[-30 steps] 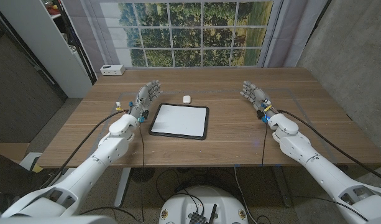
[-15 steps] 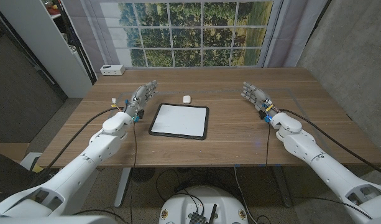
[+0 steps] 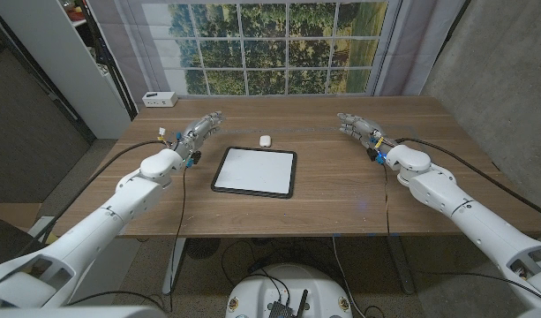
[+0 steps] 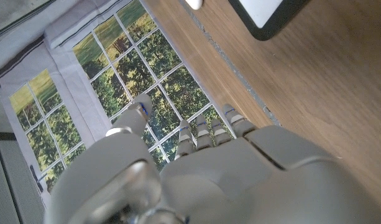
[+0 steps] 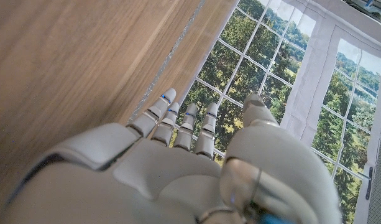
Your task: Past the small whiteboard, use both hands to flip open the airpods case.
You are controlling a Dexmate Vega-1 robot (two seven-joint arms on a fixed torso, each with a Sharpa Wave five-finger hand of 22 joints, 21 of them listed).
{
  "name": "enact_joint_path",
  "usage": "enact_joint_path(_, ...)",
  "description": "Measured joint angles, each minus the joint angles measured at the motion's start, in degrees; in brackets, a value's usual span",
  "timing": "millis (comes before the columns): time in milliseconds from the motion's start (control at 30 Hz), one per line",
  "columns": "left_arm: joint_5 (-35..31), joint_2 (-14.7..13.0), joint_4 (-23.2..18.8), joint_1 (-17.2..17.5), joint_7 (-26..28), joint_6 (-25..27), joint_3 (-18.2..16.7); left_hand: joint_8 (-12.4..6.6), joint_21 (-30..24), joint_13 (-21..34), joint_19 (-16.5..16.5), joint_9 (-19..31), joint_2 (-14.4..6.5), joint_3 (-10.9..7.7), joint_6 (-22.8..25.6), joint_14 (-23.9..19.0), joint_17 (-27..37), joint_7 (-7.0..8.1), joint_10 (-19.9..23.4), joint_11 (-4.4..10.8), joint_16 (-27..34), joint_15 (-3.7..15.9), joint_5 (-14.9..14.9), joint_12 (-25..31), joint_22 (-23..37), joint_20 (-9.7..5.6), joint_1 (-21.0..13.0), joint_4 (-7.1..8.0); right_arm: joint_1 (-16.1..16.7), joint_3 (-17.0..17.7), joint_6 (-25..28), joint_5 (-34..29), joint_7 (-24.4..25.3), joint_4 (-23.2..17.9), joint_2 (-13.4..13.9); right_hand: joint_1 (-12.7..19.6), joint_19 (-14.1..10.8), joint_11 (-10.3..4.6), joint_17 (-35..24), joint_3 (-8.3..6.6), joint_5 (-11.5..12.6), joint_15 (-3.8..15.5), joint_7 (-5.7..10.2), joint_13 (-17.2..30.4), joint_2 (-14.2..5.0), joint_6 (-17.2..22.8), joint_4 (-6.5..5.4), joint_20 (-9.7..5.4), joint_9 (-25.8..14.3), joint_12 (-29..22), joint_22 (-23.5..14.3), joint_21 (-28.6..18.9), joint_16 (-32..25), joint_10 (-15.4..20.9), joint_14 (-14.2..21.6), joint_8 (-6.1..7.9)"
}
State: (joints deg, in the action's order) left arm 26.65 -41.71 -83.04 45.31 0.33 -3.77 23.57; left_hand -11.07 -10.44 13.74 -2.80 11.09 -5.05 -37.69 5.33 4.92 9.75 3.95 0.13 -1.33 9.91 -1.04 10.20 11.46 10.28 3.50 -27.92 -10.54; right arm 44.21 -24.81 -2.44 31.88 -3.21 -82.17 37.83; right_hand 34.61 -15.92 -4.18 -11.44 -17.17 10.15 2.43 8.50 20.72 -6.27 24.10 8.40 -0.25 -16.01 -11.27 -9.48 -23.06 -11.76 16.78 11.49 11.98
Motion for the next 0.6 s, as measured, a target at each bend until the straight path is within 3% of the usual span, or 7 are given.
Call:
enact_joint_path(167,-3.58,-1.99,-0.66,-3.14,-1.29,3.31,2.4,-0.44,0.0,0.25,2.21,0.27,0.57,0.41,0.1,2.47,0.0,0.98,-2.45,-0.16,0.0,-0.1,0.0,-0.03,0.0,-0.01,-2.03,-0.06,-0.31,-0.31,0.98,-0.5,-0.07,-0.85,0.68,0.0,0.16,0.0,0.0,0.0,0.0,-0.18,0.26,0.0,0.0,0.26,0.0,0.16,0.06,0.0,0.0,0.0,0.0,0.0,-0.22,0.0)
enact_joint_path(433,-9.21,-3.56,0.04,-8.07,-4.14,6.95,5.99,-1.99,0.0,0.26,3.31,0.53,1.97,1.22,2.53,3.8,-0.01,4.24,-4.25,1.02,0.0,0.04,-0.28,-0.03,-0.16,0.48,-4.02,-0.08,0.02,-0.32,1.47,-0.78,0.44,-1.85,1.28,0.0,0.35,0.0,-0.01,0.0,0.01,-0.39,0.26,-0.27,0.0,0.26,0.0,0.35,0.26,0.0,0.01,0.49,0.0,0.0,-0.42,0.0)
enact_joint_path(600,-12.2,-3.32,2.27,-11.28,-6.25,7.72,8.25,-2.3,0.0,0.2,4.03,0.53,2.95,1.91,3.08,4.26,0.06,4.7,-4.71,1.47,0.0,0.22,-0.28,-0.03,-0.16,0.57,-5.0,-0.13,0.62,-0.15,1.54,-1.07,1.22,-2.7,1.57,0.0,0.35,0.0,-0.01,0.0,0.01,-0.39,0.26,-0.27,0.0,0.26,0.0,0.35,0.32,0.0,0.01,0.82,0.0,0.0,-0.42,0.0)
